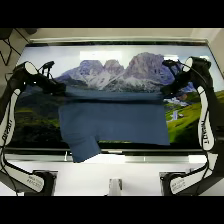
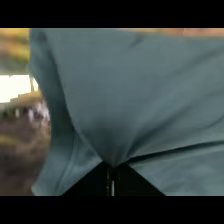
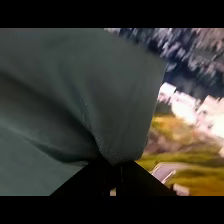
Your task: Fold the shirts.
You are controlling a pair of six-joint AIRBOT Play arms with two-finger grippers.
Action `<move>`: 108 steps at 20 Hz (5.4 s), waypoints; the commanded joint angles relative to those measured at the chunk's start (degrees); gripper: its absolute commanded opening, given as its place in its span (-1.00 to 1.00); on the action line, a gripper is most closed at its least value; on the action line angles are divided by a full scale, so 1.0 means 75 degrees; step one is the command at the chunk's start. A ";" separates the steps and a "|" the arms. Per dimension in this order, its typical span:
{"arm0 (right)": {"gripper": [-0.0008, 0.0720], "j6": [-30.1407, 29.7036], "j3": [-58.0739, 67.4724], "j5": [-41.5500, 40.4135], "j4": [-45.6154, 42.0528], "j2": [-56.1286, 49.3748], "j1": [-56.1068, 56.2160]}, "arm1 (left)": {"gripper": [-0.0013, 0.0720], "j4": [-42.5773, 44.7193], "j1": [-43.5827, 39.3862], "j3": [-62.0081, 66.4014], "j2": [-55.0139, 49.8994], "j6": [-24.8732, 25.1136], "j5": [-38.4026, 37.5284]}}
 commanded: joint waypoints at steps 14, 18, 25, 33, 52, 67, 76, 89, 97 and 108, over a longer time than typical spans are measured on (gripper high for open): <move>0.47 -0.0522 -0.1134 0.2792 0.0781 0.1326 -0.1306 | 0.48 -0.0254 0.0877 -0.3500 0.2556 -0.0790 -0.2028; 0.47 -0.0618 -0.2425 0.1982 0.0845 0.2192 -0.1440 | 0.46 -0.1658 0.0883 -0.7551 0.4491 -0.0737 0.0050; 0.47 -0.0679 -0.2617 0.2136 0.1040 0.2299 -0.1440 | 0.44 -0.2372 0.0405 -0.8507 0.4599 -0.0527 0.1008; 0.73 -0.0731 -0.4919 0.1856 0.0886 0.2661 -0.1443 | -0.85 -0.2393 -0.0350 -0.8501 0.4605 -0.0647 0.1722; 0.45 -0.0149 -0.6085 0.0341 0.1976 0.1935 -0.1440 | -0.88 -0.2393 -0.0350 -0.8501 0.5237 -0.0484 0.1743; -0.90 -0.0644 -0.2973 -0.0443 0.1530 0.2451 -0.1046 | -0.89 -0.1731 0.0431 -0.4529 0.4450 0.0093 0.1107; -0.89 0.0635 -0.0726 -0.0734 0.0691 -0.0367 -0.0058 | -0.88 -0.1781 0.0256 -0.0688 0.0041 -0.0373 0.0312; 0.93 -0.0160 -0.0466 0.0740 0.3529 -0.1311 -0.2098 | 0.30 -0.2358 0.0125 0.0618 0.0504 -0.0140 -0.0341; -0.12 0.0064 -0.0463 0.0178 0.3946 -0.1845 -0.1352 | 0.29 -0.2358 -0.1049 0.0603 0.0697 -0.0143 -0.0125; -0.90 -0.0376 -0.0460 0.1635 0.4520 0.2183 -0.1329 | -0.88 -0.4310 -0.4383 -0.0516 -0.0915 -0.1180 0.4083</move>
